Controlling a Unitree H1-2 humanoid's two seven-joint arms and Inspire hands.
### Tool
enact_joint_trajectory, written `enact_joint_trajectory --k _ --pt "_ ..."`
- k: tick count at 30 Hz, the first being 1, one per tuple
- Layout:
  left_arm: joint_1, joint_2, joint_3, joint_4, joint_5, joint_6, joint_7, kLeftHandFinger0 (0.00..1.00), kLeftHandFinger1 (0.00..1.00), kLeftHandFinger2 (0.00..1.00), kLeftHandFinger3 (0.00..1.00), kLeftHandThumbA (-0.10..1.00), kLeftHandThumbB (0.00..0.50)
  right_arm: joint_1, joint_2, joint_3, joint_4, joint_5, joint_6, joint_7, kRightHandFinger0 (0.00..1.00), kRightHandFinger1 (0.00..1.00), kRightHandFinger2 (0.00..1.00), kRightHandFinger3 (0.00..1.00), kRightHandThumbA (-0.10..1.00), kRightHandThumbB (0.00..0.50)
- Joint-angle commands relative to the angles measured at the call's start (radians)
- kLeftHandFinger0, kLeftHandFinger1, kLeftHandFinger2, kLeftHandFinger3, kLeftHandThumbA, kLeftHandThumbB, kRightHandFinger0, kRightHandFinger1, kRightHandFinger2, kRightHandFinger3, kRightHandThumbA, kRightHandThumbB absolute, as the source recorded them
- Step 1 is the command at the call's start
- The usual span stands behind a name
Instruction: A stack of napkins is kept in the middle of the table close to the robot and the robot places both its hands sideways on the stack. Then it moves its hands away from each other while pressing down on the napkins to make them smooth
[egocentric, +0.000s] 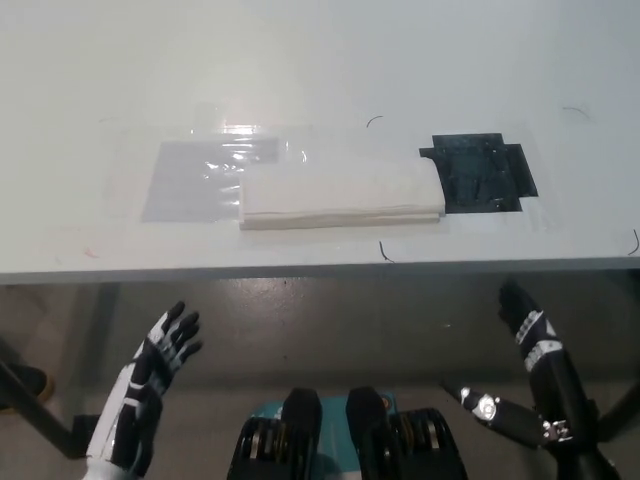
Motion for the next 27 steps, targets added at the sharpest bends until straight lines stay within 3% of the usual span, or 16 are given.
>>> enact_joint_trajectory --k 1,5,8,11,14,15,19,21,23,27 --pt "-0.071 0.030 -0.016 -0.108 -0.073 0.033 -0.052 1.00 1.00 1.00 1.00 1.00 0.305 -0.062 0.000 0.005 -0.111 0.015 0.011 0.018 1.00 1.00 1.00 1.00 1.00 0.212" --pt "-0.210 0.020 -0.008 -0.142 -0.070 0.093 -0.027 1.00 1.00 1.00 1.00 1.00 0.317 -0.184 0.025 0.005 -0.144 0.035 0.096 0.011 1.00 1.00 1.00 1.00 1.00 0.191" --pt "-0.316 -0.001 0.004 -0.123 -0.066 0.119 -0.003 1.00 1.00 1.00 1.00 1.00 0.345 -0.285 0.046 -0.001 -0.125 0.078 0.144 0.009 1.00 1.00 1.00 1.00 1.00 0.210" --pt "-0.426 -0.019 0.009 -0.080 -0.074 0.150 0.005 1.00 1.00 1.00 1.00 1.00 0.323 -0.388 0.061 -0.017 -0.065 0.118 0.169 0.008 1.00 1.00 1.00 1.00 1.00 0.205" --pt "-0.506 -0.031 0.013 -0.015 -0.041 0.162 0.017 1.00 1.00 1.00 1.00 1.00 0.300 -0.463 0.082 -0.033 0.004 0.153 0.181 0.004 1.00 1.00 1.00 1.00 1.00 0.238" --pt "-0.561 -0.047 0.016 0.047 -0.013 0.153 0.036 1.00 1.00 1.00 1.00 1.00 0.274 -0.517 0.087 -0.038 0.074 0.150 0.156 0.008 1.00 1.00 1.00 1.00 1.00 0.243" --pt "-0.712 -0.075 0.024 0.269 0.022 0.111 0.061 1.00 1.00 1.00 1.00 1.00 0.271 -0.648 0.107 -0.052 0.261 0.173 0.125 0.024 1.00 1.00 1.00 1.00 1.00 0.245" --pt "-0.743 -0.078 0.025 0.321 0.028 0.102 0.064 1.00 1.00 1.00 1.00 1.00 0.281 -0.674 0.112 -0.057 0.305 0.172 0.109 0.024 1.00 1.00 1.00 1.00 1.00 0.239" --pt "-0.827 -0.090 0.032 0.461 0.035 0.116 0.080 1.00 1.00 1.00 1.00 1.00 0.322 -0.751 0.132 -0.078 0.422 0.182 0.102 0.009 1.00 1.00 1.00 1.00 1.00 0.213" --pt "-0.956 -0.105 0.050 0.711 0.038 0.069 0.109 1.00 1.00 1.00 1.00 1.00 0.299 -0.871 0.152 -0.121 0.630 0.212 0.077 0.007 1.00 1.00 1.00 1.00 1.00 0.211"
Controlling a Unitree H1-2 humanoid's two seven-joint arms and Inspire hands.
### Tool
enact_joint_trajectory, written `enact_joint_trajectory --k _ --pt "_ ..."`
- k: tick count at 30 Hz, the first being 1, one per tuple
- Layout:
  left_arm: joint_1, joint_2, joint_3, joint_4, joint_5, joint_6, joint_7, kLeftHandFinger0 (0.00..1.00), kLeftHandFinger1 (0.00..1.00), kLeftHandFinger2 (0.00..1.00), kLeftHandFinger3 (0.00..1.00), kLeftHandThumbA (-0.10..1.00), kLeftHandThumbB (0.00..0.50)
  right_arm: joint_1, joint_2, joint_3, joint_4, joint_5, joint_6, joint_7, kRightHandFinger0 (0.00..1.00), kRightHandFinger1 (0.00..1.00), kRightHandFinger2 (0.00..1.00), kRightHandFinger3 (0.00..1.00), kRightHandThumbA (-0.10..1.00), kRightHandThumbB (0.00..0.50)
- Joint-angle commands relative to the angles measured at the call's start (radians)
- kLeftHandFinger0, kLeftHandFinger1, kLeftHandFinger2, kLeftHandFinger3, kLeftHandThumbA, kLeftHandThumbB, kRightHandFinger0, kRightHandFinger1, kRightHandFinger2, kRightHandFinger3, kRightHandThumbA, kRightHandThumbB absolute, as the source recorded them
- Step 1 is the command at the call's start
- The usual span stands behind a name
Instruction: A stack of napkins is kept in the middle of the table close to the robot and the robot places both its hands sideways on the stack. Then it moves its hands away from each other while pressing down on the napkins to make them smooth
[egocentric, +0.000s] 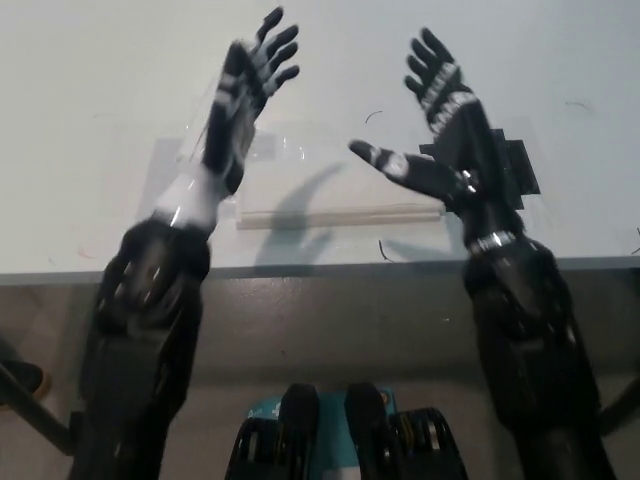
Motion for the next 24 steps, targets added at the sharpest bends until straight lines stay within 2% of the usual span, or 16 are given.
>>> enact_joint_trajectory --k 1,3,6,9,12,16,22,24 --pt "-0.161 -0.021 0.024 0.220 0.021 -0.060 0.062 1.00 1.00 1.00 1.00 1.00 0.315 -0.160 0.040 -0.059 0.177 0.082 -0.052 0.004 1.00 1.00 1.00 1.00 1.00 0.215" --pt "-0.199 -0.031 0.038 0.298 0.012 -0.073 0.072 1.00 1.00 1.00 1.00 1.00 0.310 -0.197 0.053 -0.085 0.266 0.094 -0.078 0.004 1.00 1.00 1.00 1.00 1.00 0.227" --pt "-0.238 -0.045 0.061 0.389 -0.013 -0.087 0.075 1.00 1.00 1.00 1.00 1.00 0.308 -0.254 0.067 -0.119 0.407 0.106 -0.138 0.013 1.00 1.00 1.00 1.00 1.00 0.218" --pt "-0.283 -0.064 0.102 0.479 -0.062 -0.086 0.056 1.00 1.00 1.00 1.00 1.00 0.321 -0.309 0.079 -0.158 0.545 0.123 -0.176 0.013 1.00 1.00 1.00 1.00 1.00 0.246" --pt "-0.317 -0.085 0.156 0.554 -0.103 -0.084 0.062 1.00 1.00 1.00 1.00 1.00 0.333 -0.344 0.090 -0.200 0.639 0.158 -0.185 0.034 1.00 1.00 1.00 1.00 1.00 0.254" --pt "-0.360 -0.141 0.307 0.618 -0.238 -0.059 0.073 1.00 1.00 1.00 1.00 1.00 0.285 -0.401 0.121 -0.300 0.780 0.239 -0.189 0.059 1.00 1.00 1.00 1.00 1.00 0.245" --pt "-0.356 -0.188 0.389 0.649 -0.263 -0.059 0.103 1.00 1.00 1.00 1.00 1.00 0.268 -0.426 0.150 -0.373 0.897 0.269 -0.185 0.071 1.00 1.00 1.00 1.00 1.00 0.239" --pt "-0.351 -0.190 0.386 0.659 -0.255 -0.056 0.104 1.00 1.00 1.00 1.00 1.00 0.268 -0.432 0.154 -0.421 0.928 0.311 -0.164 0.092 1.00 1.00 1.00 1.00 1.00 0.255"
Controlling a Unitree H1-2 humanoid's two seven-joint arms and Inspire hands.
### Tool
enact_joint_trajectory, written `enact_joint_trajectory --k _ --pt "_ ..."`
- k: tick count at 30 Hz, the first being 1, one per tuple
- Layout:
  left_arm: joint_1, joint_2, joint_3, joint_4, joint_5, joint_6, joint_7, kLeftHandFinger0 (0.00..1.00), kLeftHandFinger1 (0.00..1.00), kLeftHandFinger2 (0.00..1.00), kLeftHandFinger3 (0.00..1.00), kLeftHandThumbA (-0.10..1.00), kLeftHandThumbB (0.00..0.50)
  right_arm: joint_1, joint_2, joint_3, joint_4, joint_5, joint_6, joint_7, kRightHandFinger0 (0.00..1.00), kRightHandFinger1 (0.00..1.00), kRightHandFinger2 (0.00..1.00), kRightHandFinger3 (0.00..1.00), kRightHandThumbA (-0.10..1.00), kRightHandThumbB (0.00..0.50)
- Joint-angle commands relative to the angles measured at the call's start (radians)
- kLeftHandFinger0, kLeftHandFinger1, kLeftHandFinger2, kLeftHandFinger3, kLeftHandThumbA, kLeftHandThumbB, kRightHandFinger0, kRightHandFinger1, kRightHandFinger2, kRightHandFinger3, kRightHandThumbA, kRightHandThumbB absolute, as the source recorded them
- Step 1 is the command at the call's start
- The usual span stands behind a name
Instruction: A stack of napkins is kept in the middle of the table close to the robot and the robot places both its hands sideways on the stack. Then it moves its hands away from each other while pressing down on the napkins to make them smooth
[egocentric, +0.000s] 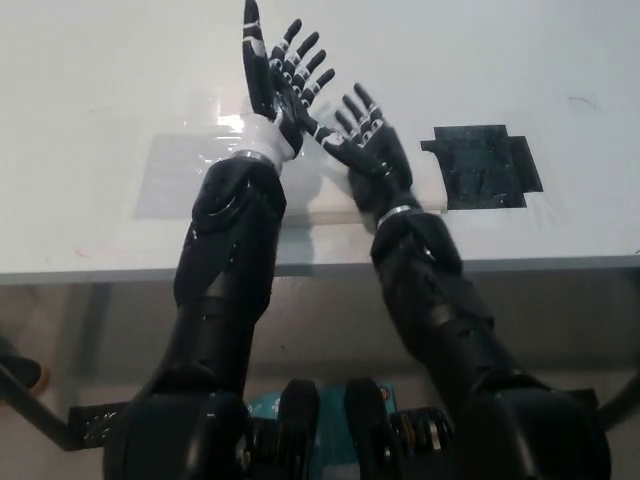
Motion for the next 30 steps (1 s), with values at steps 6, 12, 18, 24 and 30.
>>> enact_joint_trajectory --k 6,12,18,24,30 --pt "-0.004 -0.046 0.039 0.036 -0.079 -0.056 0.034 1.00 1.00 1.00 1.00 1.00 0.274 -0.053 0.031 -0.112 0.081 0.120 -0.017 0.082 1.00 1.00 1.00 1.00 1.00 0.245" --pt "0.033 -0.046 0.068 0.113 -0.110 -0.090 0.013 1.00 1.00 1.00 1.00 1.00 0.294 -0.029 0.039 -0.115 0.100 0.117 -0.034 0.077 1.00 1.00 1.00 1.00 1.00 0.242" --pt "0.090 -0.022 0.028 0.147 -0.066 -0.144 0.009 1.00 1.00 1.00 1.00 1.00 0.282 0.006 0.033 -0.081 0.102 0.083 -0.067 0.064 1.00 1.00 1.00 1.00 1.00 0.218" --pt "0.109 0.016 0.001 0.184 -0.064 -0.177 -0.014 1.00 1.00 1.00 1.00 1.00 0.283 0.031 0.012 -0.076 0.097 0.096 -0.075 0.104 1.00 1.00 1.00 1.00 1.00 0.222" --pt "0.125 0.031 -0.021 0.190 -0.061 -0.178 -0.018 1.00 1.00 1.00 1.00 1.00 0.272 0.049 0.000 -0.076 0.093 0.095 -0.089 0.106 1.00 1.00 1.00 1.00 1.00 0.222"
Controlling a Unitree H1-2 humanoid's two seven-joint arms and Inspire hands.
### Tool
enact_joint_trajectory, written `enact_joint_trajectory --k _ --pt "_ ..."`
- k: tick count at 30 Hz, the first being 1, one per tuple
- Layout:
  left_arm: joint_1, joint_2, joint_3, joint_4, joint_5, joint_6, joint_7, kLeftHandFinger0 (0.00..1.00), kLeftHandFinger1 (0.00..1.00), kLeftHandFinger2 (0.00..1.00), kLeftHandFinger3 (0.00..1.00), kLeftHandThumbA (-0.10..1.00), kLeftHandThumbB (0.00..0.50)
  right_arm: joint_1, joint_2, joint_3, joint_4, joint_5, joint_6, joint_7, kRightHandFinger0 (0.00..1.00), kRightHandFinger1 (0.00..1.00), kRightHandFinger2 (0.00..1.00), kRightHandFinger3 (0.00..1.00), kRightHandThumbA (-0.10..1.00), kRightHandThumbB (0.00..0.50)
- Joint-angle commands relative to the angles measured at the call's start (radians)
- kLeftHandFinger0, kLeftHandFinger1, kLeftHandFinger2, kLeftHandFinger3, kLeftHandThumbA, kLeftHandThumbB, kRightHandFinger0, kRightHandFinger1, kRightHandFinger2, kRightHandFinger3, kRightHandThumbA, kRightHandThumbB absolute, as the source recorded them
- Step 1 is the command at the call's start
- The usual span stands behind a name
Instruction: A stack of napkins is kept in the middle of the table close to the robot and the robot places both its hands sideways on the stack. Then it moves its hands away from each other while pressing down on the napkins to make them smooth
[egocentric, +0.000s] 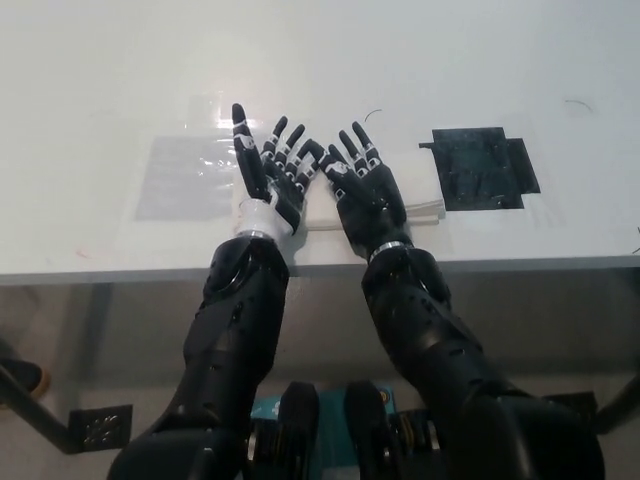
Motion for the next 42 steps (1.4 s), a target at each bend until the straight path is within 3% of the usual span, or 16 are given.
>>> enact_joint_trajectory --k 1,14,19,23,34,39,40,42 --pt "0.021 0.029 -0.020 0.018 0.014 -0.031 -0.008 1.00 1.00 1.00 1.00 1.00 0.264 0.021 -0.014 0.012 0.011 -0.003 -0.031 0.016 1.00 1.00 1.00 1.00 1.00 0.226" --pt "0.102 0.116 -0.054 -0.006 0.002 -0.055 -0.090 1.00 1.00 1.00 1.00 1.00 0.275 0.080 -0.093 0.026 0.018 -0.002 -0.044 0.035 1.00 1.00 1.00 1.00 1.00 0.211" --pt "0.138 0.147 -0.043 -0.072 -0.016 -0.015 -0.104 1.00 1.00 1.00 1.00 1.00 0.251 0.100 -0.134 0.019 0.009 0.004 -0.039 0.043 1.00 1.00 1.00 1.00 1.00 0.200" --pt "0.174 0.166 -0.048 -0.111 -0.011 -0.007 -0.111 1.00 1.00 1.00 1.00 1.00 0.276 0.123 -0.147 0.012 0.006 0.014 -0.036 0.061 1.00 1.00 1.00 1.00 1.00 0.209" --pt "0.210 0.227 -0.082 -0.214 0.005 0.054 -0.147 1.00 1.00 1.00 1.00 1.00 0.229 0.156 -0.179 -0.008 -0.028 0.038 -0.037 0.109 1.00 1.00 1.00 1.00 1.00 0.184" --pt "0.230 0.260 -0.112 -0.280 0.022 0.092 -0.157 1.00 1.00 1.00 1.00 1.00 0.230 0.169 -0.181 0.002 -0.089 0.025 -0.048 0.111 1.00 1.00 1.00 1.00 1.00 0.204" --pt "0.229 0.262 -0.114 -0.294 0.021 0.100 -0.158 1.00 1.00 1.00 1.00 1.00 0.236 0.172 -0.183 0.012 -0.104 0.013 -0.057 0.112 1.00 1.00 1.00 1.00 1.00 0.245" --pt "0.237 0.271 -0.135 -0.334 0.031 0.110 -0.167 1.00 1.00 1.00 1.00 1.00 0.258 0.189 -0.183 0.032 -0.167 -0.005 -0.068 0.116 1.00 1.00 1.00 1.00 1.00 0.209"
